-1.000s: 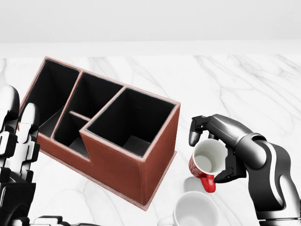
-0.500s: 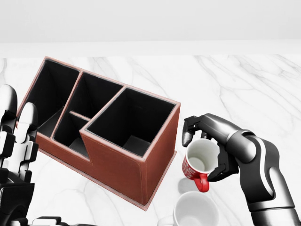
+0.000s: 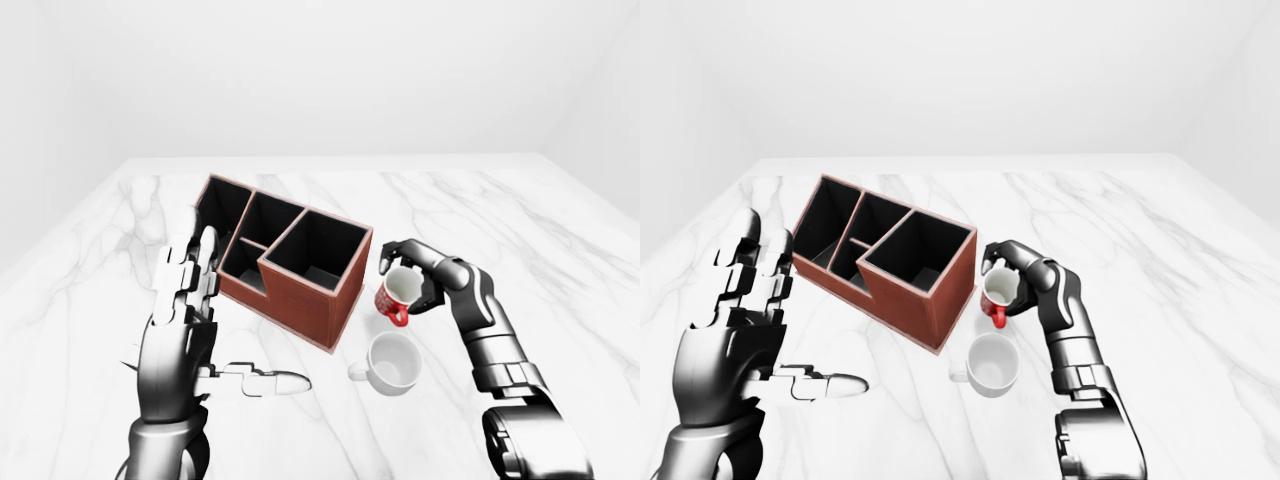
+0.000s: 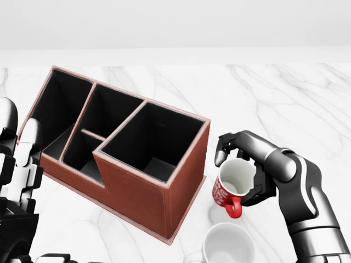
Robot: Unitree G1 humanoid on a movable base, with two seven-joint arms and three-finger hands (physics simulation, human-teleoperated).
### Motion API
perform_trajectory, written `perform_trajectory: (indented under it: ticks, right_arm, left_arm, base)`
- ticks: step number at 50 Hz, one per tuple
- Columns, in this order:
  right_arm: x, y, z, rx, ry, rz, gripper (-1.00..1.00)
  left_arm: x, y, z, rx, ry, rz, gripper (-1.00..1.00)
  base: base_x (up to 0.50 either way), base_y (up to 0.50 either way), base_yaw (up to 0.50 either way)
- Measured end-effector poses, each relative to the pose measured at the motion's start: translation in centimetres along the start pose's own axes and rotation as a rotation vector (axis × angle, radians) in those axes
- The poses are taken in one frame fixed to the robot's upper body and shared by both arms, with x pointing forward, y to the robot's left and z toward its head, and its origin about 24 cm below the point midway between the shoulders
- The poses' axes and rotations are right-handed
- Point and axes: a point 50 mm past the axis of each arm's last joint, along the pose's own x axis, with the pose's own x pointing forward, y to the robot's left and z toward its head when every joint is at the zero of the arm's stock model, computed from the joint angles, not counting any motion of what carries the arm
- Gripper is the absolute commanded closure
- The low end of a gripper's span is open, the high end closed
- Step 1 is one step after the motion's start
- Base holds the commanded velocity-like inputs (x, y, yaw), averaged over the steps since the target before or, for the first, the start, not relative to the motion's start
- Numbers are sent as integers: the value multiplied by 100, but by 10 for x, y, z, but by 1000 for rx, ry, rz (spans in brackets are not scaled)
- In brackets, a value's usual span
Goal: Pick up the red mug and place it to the right of the caddy.
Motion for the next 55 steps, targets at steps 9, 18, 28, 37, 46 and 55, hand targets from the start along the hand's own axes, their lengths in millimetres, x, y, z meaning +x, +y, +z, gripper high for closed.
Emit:
perform_trajectory:
  ticks: [9, 18, 28, 37, 46, 55]
  right_arm:
    - [4, -5, -5, 19, 22, -24, 100]
    - [8, -5, -7, 33, 36, -33, 100]
    - [13, 0, -13, 53, 66, -31, 100]
    - [16, 0, -18, 74, 84, -40, -100]
    - [15, -2, -20, 80, 91, -56, -100]
    - [11, -5, -23, 69, 91, -66, -100]
  left_arm:
    - [0, 0, 0, 0, 2, -1, -100]
    - [0, 0, 0, -1, 1, -1, -100]
    - [0, 0, 0, -1, -1, -1, -100]
    - [0, 0, 1, -2, -2, 0, -100]
    - [0, 0, 1, -2, -5, 1, -100]
    - [0, 1, 1, -3, -4, 1, -100]
  base:
    - [0, 0, 0]
    - [0, 0, 0]
    - [0, 0, 0]
    - [0, 0, 0]
    - [0, 0, 0]
    - [0, 0, 0]
